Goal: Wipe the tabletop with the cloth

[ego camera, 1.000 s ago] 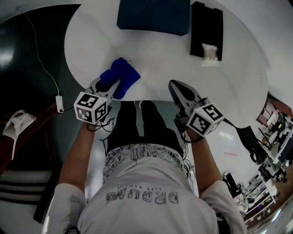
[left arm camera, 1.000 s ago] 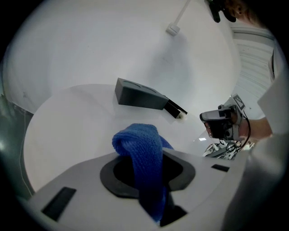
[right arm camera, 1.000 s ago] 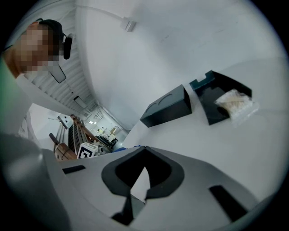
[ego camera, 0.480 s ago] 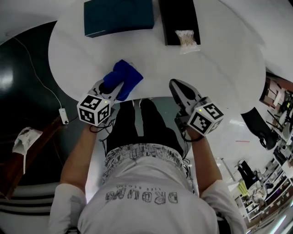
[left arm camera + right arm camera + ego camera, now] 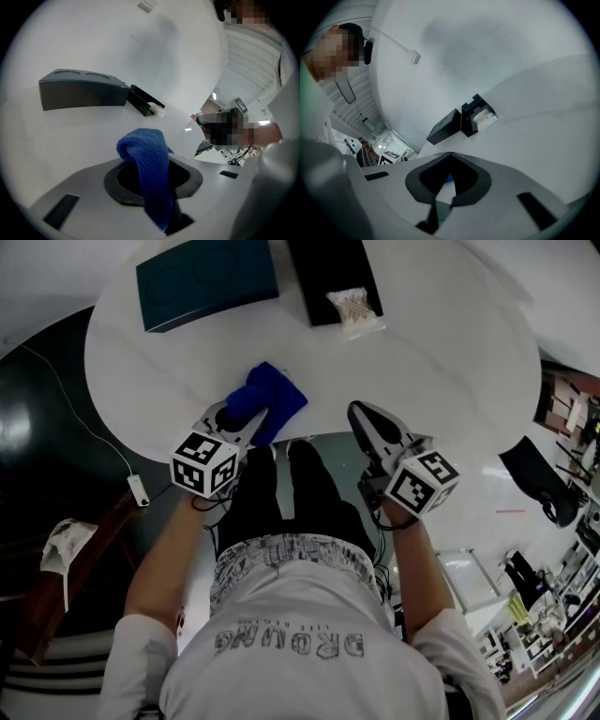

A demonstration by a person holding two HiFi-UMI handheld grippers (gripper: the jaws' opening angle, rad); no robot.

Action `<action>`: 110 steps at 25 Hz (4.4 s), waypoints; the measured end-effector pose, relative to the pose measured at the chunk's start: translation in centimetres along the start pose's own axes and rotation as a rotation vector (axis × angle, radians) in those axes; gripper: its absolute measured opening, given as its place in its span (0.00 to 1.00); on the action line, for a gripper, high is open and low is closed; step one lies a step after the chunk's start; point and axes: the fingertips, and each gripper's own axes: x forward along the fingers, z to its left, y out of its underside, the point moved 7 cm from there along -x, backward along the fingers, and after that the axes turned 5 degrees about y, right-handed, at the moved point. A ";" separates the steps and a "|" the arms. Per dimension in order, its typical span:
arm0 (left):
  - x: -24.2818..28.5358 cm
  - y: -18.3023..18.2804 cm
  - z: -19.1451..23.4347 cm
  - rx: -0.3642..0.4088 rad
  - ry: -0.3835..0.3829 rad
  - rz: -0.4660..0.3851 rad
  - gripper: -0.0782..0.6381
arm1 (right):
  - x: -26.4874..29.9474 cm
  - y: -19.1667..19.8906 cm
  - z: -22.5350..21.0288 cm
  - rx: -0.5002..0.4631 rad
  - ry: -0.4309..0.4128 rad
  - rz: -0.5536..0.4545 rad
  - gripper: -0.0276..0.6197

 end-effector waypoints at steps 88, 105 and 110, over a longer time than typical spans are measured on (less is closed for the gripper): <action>-25.1 -17.8 0.4 0.138 -0.053 -0.603 0.28 | 6.2 -13.5 22.8 -0.429 -0.255 -0.169 0.05; -27.1 -16.1 1.4 0.116 -0.069 -0.600 0.28 | 6.8 -11.6 24.7 -0.459 -0.264 -0.133 0.05; -27.1 -16.0 1.4 0.115 -0.068 -0.605 0.28 | 6.8 -11.5 24.8 -0.467 -0.264 -0.124 0.05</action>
